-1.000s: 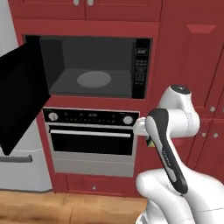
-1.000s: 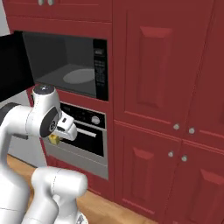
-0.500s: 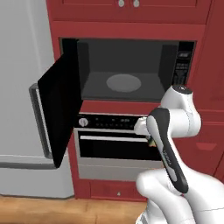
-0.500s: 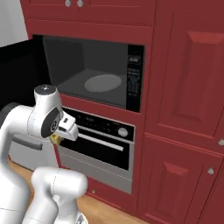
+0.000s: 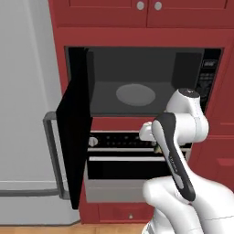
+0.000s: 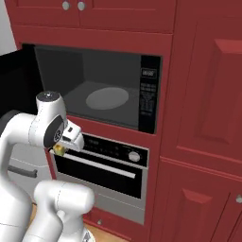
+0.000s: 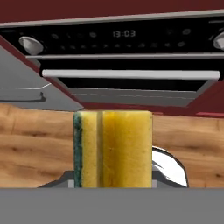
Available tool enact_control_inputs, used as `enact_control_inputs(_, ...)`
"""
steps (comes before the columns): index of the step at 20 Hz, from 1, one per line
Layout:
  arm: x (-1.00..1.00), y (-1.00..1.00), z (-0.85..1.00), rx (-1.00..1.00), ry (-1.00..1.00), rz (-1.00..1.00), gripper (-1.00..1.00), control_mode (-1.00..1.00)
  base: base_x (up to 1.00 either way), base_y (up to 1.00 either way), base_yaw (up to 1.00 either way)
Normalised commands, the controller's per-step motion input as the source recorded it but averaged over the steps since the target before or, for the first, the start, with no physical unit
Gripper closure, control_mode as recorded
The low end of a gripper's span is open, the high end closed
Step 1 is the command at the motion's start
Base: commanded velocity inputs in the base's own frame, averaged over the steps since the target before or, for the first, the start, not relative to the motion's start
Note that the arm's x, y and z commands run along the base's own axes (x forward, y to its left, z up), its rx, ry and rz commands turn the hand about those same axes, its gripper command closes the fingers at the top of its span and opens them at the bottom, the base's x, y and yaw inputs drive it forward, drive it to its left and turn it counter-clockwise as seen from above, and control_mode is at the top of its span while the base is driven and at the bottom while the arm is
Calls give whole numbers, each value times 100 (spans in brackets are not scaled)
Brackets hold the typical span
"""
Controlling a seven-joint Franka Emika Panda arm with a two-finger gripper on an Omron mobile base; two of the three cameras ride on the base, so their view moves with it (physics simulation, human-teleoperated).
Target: Place the sponge inside the microwave to prepare for sanitizing.
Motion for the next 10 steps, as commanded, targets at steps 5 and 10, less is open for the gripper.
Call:
enact_control_inputs(5, 0, 0, 0, 0, 0, 0, 100, 100, 34, 15, -22)
enact_control_inputs(10, 0, 0, 0, 0, 0, 0, 100, 100, 52, 24, -7)
